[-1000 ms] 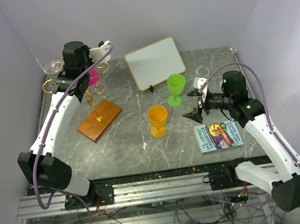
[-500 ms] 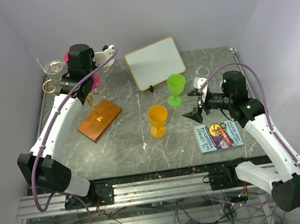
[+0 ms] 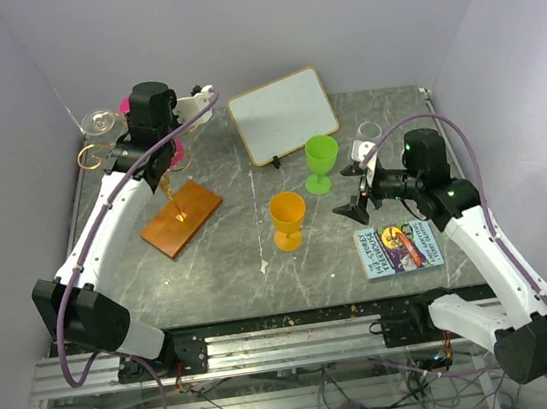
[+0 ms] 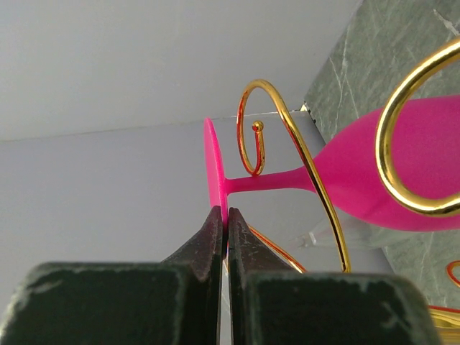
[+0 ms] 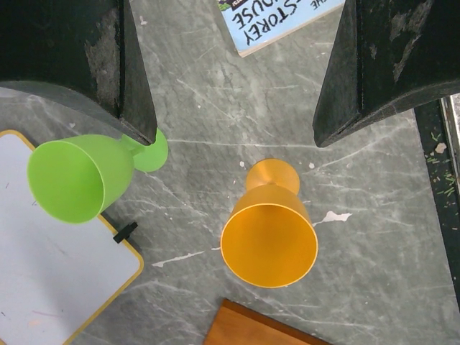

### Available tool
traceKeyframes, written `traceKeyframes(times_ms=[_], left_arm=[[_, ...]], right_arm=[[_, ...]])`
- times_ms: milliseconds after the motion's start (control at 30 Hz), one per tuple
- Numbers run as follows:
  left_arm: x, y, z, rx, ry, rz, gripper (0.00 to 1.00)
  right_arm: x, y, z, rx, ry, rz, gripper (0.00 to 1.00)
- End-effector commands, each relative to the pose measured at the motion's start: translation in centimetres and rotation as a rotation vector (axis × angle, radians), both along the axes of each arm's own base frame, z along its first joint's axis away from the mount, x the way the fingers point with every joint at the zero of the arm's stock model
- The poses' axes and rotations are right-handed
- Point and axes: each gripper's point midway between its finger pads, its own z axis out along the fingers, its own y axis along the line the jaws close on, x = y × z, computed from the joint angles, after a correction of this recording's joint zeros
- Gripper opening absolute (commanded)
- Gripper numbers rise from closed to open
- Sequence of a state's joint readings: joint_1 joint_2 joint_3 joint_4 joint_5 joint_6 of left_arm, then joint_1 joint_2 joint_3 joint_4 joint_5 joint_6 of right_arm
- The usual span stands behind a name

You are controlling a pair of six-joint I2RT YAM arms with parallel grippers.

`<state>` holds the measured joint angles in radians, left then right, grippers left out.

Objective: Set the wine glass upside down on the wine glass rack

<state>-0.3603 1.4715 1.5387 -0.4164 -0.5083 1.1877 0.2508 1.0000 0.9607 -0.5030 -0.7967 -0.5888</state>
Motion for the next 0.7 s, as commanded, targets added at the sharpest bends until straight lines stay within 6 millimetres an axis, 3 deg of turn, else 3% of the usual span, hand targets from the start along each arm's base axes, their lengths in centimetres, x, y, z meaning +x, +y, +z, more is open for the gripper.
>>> traceKeyframes(times_ms=[0, 667], left_arm=[[-1.0, -0.2, 2.1, -0.019, -0.052, -0.001, 0.07], [-1.0, -1.2, 2.3, -0.074, -0.045, -0.024, 0.07]], right_arm=[[-0.1, 0.1, 0.1, -0.004, -0.012, 0.009, 0.90], [0.0, 0.1, 0.0, -0.005, -0.008, 0.007, 0.90]])
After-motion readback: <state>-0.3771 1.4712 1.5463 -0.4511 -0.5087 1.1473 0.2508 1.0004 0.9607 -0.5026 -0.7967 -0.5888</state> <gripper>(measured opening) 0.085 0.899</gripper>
